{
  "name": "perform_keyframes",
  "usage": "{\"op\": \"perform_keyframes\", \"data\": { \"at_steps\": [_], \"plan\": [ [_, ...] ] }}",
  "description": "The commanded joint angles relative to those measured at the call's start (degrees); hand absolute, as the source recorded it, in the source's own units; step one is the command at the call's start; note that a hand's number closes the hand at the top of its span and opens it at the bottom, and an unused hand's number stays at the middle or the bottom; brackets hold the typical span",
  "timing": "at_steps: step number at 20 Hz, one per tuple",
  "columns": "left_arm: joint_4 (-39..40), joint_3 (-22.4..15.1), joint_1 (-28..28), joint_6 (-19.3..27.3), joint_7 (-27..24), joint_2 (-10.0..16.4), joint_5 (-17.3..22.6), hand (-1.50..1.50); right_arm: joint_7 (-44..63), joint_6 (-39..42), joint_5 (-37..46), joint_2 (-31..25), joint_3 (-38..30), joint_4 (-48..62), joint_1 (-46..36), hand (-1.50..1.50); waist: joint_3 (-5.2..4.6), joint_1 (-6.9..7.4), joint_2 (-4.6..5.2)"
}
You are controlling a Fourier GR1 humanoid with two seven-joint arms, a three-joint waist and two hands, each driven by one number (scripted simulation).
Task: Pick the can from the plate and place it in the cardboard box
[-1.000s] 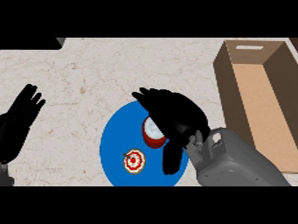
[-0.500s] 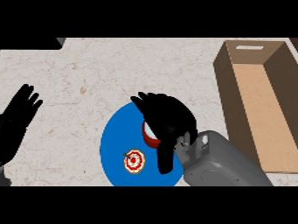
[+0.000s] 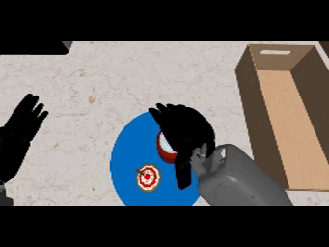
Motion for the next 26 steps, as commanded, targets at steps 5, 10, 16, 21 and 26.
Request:
{"op": "perform_keyframes", "data": {
  "at_steps": [5, 10, 16, 21, 26],
  "plan": [
    [-0.4, 0.6, -0.7, 0.1, 1.8, -1.5, -1.4, 0.00, -0.2, -0.7, 4.0, 3.9, 0.9, 8.9, -1.9, -1.50, 0.00, 0.30, 0.07],
    [-3.5, 1.7, 0.1, -1.5, 2.9, -1.8, -1.1, 0.00, -5.1, -0.1, 10.1, 3.8, 0.5, 6.8, 4.4, -1.50, 0.02, 0.07, 0.02],
    [-2.1, 0.9, 1.9, -1.8, -0.5, -4.4, -4.3, 0.00, -7.3, 0.5, 11.3, 4.0, -2.0, 8.3, 3.8, -1.50, 0.01, 0.12, 0.02],
    [-5.6, 2.0, 1.8, -1.0, 3.8, -4.1, -3.3, 0.00, -13.7, -4.8, 15.2, 2.7, 1.4, 8.1, 6.9, 1.50, 0.03, 0.19, -0.01],
    [-1.3, 1.3, 2.2, -3.3, -0.8, -5.2, -5.6, 0.00, -17.5, -2.1, 15.8, 3.7, -3.8, 12.9, -0.6, 1.50, 0.01, 0.27, 0.09]
  ]
}}
